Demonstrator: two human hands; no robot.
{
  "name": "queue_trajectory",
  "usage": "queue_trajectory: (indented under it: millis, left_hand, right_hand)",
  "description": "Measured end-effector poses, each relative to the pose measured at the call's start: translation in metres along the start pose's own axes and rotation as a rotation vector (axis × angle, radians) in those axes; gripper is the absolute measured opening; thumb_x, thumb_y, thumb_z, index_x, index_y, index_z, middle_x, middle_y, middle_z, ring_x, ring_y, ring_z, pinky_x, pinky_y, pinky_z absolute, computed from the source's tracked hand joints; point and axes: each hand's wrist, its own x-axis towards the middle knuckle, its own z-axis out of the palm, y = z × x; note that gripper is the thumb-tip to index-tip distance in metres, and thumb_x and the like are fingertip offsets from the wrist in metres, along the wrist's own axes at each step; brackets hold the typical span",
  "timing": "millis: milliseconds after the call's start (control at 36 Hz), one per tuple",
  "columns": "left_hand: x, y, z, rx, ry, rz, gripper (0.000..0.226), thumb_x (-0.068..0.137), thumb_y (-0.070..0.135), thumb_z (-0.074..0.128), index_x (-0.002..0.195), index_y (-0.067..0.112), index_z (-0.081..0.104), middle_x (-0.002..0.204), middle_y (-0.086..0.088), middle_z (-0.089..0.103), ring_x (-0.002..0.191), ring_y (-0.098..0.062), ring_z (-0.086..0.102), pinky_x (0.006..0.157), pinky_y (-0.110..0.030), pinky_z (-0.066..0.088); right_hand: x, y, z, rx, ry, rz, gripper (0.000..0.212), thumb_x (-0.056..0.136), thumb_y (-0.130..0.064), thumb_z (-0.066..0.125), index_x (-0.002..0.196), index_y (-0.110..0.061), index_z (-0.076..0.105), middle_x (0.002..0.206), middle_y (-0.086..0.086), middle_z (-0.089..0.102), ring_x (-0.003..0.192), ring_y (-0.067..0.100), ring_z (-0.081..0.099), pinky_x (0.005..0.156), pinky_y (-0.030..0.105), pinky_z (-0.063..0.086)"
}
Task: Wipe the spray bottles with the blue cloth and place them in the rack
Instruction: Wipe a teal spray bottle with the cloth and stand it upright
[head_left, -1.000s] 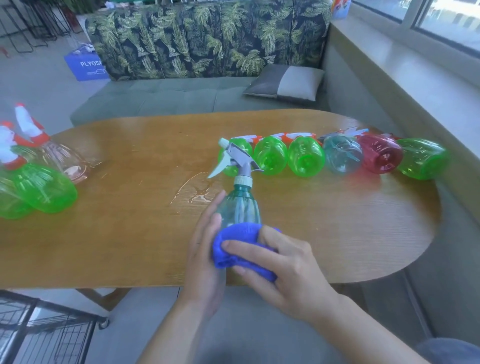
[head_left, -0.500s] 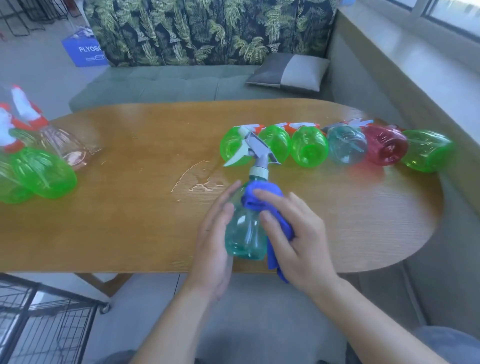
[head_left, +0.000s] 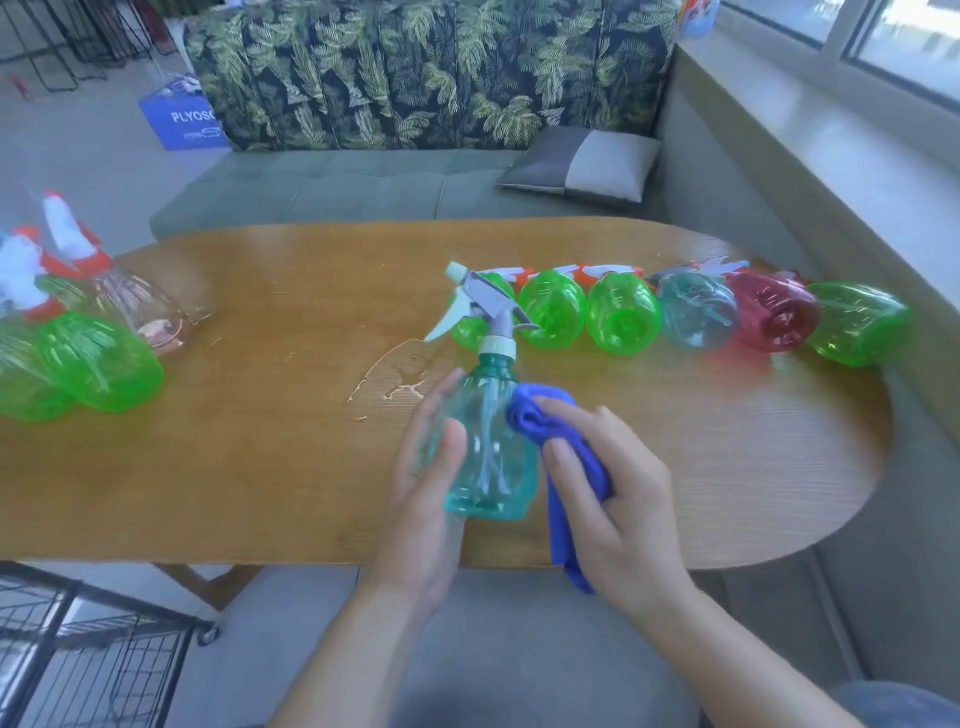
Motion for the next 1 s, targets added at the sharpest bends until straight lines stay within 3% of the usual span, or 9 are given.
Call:
queue_trajectory:
  millis: [139, 222, 472, 583, 667, 750, 806, 944, 1000]
  left_hand:
    - [0.003, -0.008, 0.003, -0.016, -0.100, -0.020, 0.071, 0.084, 0.037, 0.084, 0.150, 0.037, 0.058, 0.153, -0.005, 0.063, 0.142, -0.031, 0.059, 0.118, -0.051, 0.048]
    - [0.004, -0.014, 0.005, -0.018, -0.101, -0.031, 0.068, 0.087, 0.035, 0.078, 0.151, 0.036, 0.057, 0.154, -0.005, 0.062, 0.143, -0.030, 0.059, 0.122, -0.056, 0.042]
    - [0.006, -0.028, -0.002, 0.115, -0.118, -0.004, 0.057, 0.099, 0.041, 0.067, 0.154, 0.044, 0.055, 0.162, 0.004, 0.055, 0.152, -0.021, 0.049, 0.128, -0.059, 0.032]
    - [0.004, -0.034, -0.001, 0.153, -0.120, 0.013, 0.053, 0.100, 0.040, 0.057, 0.152, 0.049, 0.055, 0.165, 0.004, 0.050, 0.158, -0.025, 0.040, 0.130, -0.062, 0.025]
    - [0.001, -0.036, -0.001, 0.183, -0.129, 0.031, 0.060, 0.097, 0.039, 0.063, 0.156, 0.045, 0.050, 0.166, 0.003, 0.049, 0.157, -0.027, 0.041, 0.128, -0.061, 0.029]
    - [-0.004, -0.036, 0.000, 0.229, -0.159, 0.054, 0.074, 0.094, 0.025, 0.076, 0.160, 0.035, 0.043, 0.159, 0.012, 0.056, 0.150, -0.018, 0.050, 0.117, -0.037, 0.048]
    - [-0.005, -0.035, 0.001, 0.258, -0.174, 0.060, 0.082, 0.089, 0.017, 0.081, 0.160, 0.030, 0.042, 0.154, 0.014, 0.059, 0.145, -0.014, 0.056, 0.112, -0.030, 0.049]
    - [-0.004, -0.039, 0.000, 0.311, -0.183, 0.083, 0.100, 0.075, 0.024, 0.094, 0.159, 0.033, 0.041, 0.157, 0.005, 0.057, 0.147, -0.022, 0.055, 0.121, -0.050, 0.046]
    - [-0.002, -0.042, 0.000, 0.319, -0.177, 0.094, 0.101, 0.074, 0.017, 0.096, 0.158, 0.032, 0.042, 0.155, 0.006, 0.058, 0.146, -0.021, 0.055, 0.121, -0.049, 0.046]
  right_hand:
    - [0.005, 0.004, 0.003, 0.126, -0.013, 0.161, 0.032, 0.105, -0.023, 0.054, 0.135, -0.022, 0.066, 0.129, -0.013, 0.070, 0.126, 0.016, 0.064, 0.103, 0.023, 0.047]
    - [0.002, 0.003, 0.006, 0.165, 0.009, 0.195, 0.030, 0.107, -0.020, 0.054, 0.132, -0.031, 0.064, 0.127, -0.016, 0.071, 0.125, 0.014, 0.064, 0.102, 0.020, 0.046]
    - [-0.001, 0.013, 0.001, 0.076, 0.005, 0.196, 0.027, 0.106, -0.021, 0.056, 0.129, -0.024, 0.069, 0.114, -0.002, 0.073, 0.108, 0.014, 0.066, 0.095, 0.029, 0.050]
    - [-0.005, 0.016, 0.000, -0.061, 0.029, 0.131, 0.029, 0.104, -0.029, 0.059, 0.130, -0.028, 0.071, 0.096, 0.006, 0.056, 0.092, 0.012, 0.056, 0.086, 0.016, 0.042]
    - [-0.010, 0.017, -0.001, -0.129, 0.040, 0.076, 0.033, 0.103, -0.036, 0.056, 0.132, -0.029, 0.069, 0.113, 0.004, 0.054, 0.102, 0.001, 0.055, 0.089, 0.010, 0.040]
    - [-0.011, 0.019, -0.004, -0.144, 0.022, 0.087, 0.035, 0.104, -0.039, 0.053, 0.133, -0.028, 0.070, 0.132, 0.003, 0.058, 0.111, -0.011, 0.055, 0.096, 0.010, 0.040]
    - [-0.012, 0.020, -0.005, -0.126, 0.008, 0.096, 0.037, 0.105, -0.038, 0.053, 0.135, -0.026, 0.070, 0.135, 0.001, 0.061, 0.121, 0.000, 0.059, 0.100, 0.018, 0.045]
    - [-0.013, 0.022, -0.005, -0.108, 0.043, 0.102, 0.031, 0.102, -0.029, 0.063, 0.131, -0.021, 0.073, 0.115, 0.003, 0.063, 0.105, 0.010, 0.063, 0.090, 0.015, 0.045]
    - [-0.011, 0.020, -0.006, -0.101, 0.048, 0.109, 0.030, 0.100, -0.026, 0.066, 0.128, -0.021, 0.074, 0.108, 0.002, 0.063, 0.102, 0.011, 0.063, 0.089, 0.014, 0.045]
